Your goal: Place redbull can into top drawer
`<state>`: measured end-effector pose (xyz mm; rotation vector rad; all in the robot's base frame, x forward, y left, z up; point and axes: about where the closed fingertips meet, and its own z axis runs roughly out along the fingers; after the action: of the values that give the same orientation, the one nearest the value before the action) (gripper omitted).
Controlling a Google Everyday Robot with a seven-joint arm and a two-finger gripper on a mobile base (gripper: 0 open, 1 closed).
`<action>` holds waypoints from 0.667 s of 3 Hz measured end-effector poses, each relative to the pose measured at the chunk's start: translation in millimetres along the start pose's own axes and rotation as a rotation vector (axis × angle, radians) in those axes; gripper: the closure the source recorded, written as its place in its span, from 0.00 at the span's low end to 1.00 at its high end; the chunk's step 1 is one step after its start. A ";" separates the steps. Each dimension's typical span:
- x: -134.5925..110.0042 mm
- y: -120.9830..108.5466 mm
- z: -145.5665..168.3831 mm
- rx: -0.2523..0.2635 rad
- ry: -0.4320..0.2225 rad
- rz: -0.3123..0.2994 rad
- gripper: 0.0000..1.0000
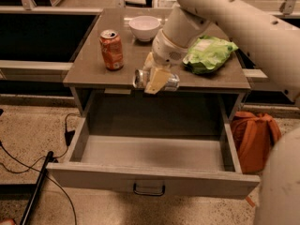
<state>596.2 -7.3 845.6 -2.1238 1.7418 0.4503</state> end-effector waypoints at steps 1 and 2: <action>10.6 8.7 42.6 0.019 -0.243 -0.004 1.00; 20.1 24.7 37.4 0.114 -0.463 0.012 1.00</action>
Offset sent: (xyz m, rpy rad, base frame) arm -0.0376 -0.0746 -0.0269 0.7592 -0.0863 -0.1561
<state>575.1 -11.7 801.5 -1.7542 1.4751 0.7571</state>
